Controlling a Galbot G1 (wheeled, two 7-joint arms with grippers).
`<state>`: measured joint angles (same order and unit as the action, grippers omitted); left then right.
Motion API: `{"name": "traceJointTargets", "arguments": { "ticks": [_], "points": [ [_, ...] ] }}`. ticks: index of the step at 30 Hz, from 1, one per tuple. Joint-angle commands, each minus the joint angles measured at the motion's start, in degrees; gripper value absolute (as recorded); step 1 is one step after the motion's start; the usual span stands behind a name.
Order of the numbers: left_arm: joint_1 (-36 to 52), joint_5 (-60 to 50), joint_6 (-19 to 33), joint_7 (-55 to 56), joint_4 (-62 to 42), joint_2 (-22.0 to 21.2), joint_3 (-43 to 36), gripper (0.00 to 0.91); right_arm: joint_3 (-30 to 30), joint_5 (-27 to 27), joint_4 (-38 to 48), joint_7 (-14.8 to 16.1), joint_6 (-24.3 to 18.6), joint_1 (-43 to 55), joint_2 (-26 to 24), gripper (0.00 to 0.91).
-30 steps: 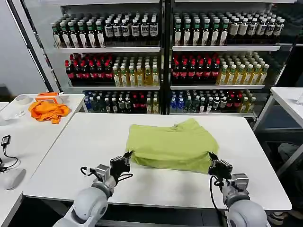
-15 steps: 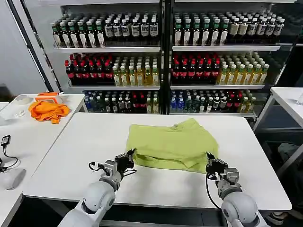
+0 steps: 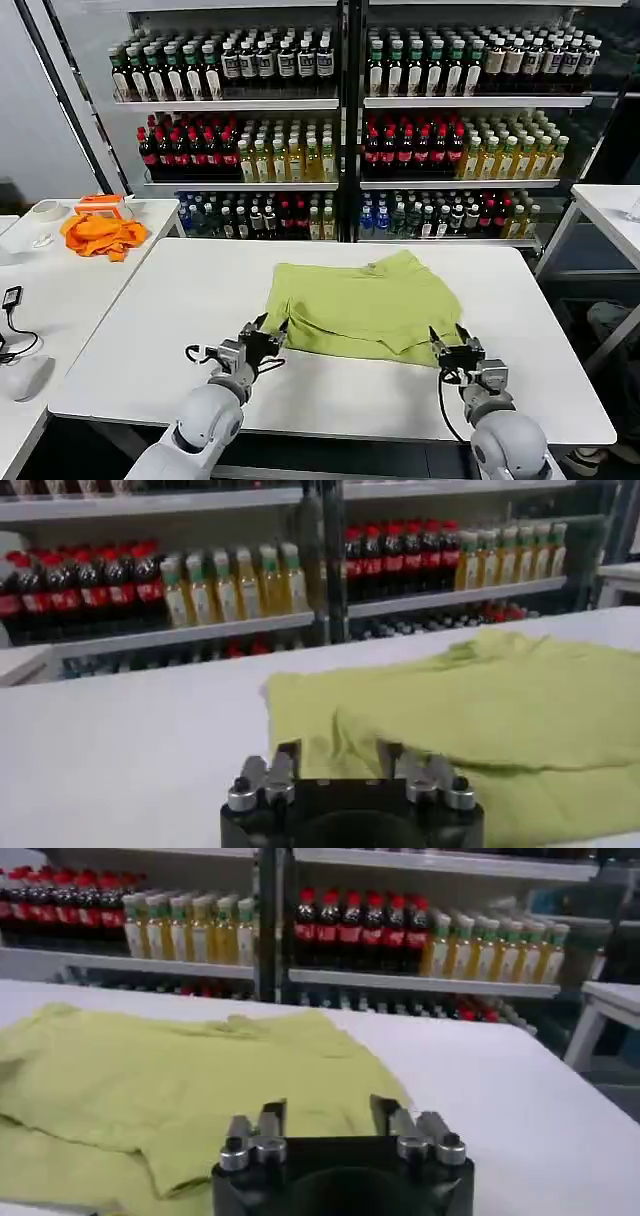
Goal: Fold and organize the clothes.
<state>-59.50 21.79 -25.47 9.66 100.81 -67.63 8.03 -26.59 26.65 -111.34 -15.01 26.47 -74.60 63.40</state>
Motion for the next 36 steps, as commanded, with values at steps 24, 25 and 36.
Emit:
{"name": "traceJointTargets", "arguments": {
  "ticks": [24,25,36],
  "points": [
    [0.9,0.3,0.5,-0.7,-4.6,-0.5,-0.8,0.05,0.4,6.5,1.8,-0.2,2.4,-1.6,0.7,0.0],
    [0.8,0.3,0.5,-0.8,-4.6,-0.5,-0.8,0.05,0.4,6.5,1.7,-0.2,2.4,-1.7,0.6,0.0],
    [-0.8,0.3,0.5,-1.1,-3.1,0.3,-0.2,0.04,-0.3,6.5,1.2,0.1,2.1,-2.6,0.1,0.0]
  ]
}}
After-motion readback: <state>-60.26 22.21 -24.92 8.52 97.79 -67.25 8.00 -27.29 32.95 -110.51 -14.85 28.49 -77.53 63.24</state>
